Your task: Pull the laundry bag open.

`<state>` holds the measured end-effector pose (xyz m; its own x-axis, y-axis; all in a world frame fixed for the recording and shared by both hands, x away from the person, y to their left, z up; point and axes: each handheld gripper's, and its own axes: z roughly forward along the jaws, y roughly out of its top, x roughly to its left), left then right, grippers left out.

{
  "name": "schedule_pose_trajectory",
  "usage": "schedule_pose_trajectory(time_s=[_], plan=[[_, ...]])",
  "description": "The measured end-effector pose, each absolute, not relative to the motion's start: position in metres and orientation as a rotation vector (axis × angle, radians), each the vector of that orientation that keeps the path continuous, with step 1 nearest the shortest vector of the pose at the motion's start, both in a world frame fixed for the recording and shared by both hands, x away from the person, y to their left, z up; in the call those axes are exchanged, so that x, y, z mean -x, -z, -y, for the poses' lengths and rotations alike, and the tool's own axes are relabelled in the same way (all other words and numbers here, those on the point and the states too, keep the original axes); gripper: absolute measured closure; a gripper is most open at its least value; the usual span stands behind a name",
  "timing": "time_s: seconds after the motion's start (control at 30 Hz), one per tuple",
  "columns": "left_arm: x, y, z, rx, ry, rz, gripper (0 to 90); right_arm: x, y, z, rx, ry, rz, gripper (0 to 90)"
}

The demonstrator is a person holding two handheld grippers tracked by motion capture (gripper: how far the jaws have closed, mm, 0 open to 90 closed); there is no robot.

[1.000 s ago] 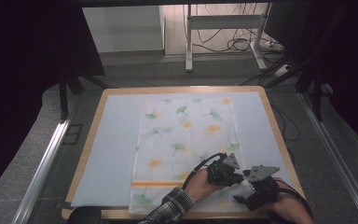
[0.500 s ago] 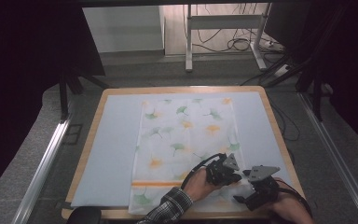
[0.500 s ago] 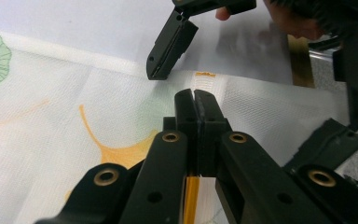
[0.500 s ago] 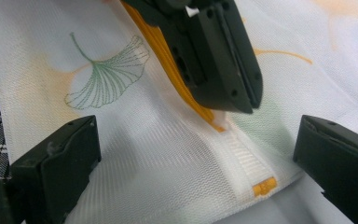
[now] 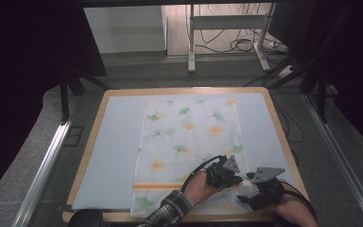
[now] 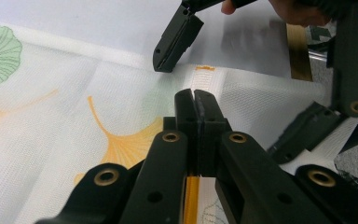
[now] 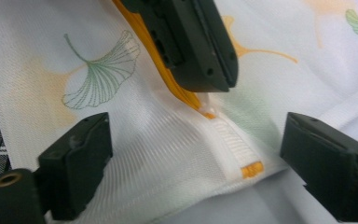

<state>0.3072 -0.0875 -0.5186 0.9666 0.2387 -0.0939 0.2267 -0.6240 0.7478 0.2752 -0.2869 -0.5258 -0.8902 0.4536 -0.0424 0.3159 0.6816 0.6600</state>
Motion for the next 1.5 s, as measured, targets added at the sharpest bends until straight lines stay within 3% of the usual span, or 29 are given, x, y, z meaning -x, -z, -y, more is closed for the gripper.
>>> schedule_pose_trajectory(time_s=[0.3,0.4,1.5], plan=[[-0.305,0.521,0.09,-2.261,-0.028,-0.307,90.0,-0.28,0.519,0.289,-0.663,-0.998,-2.693,20.5],[-0.306,0.521,0.09,-2.261,-0.024,-0.308,90.0,-0.281,0.516,0.29,-0.654,-1.006,-2.679,29.9],[-0.3,0.521,0.061,-2.317,-0.057,-0.321,90.0,-0.279,0.52,0.289,-0.669,-0.971,-2.693,34.6]])
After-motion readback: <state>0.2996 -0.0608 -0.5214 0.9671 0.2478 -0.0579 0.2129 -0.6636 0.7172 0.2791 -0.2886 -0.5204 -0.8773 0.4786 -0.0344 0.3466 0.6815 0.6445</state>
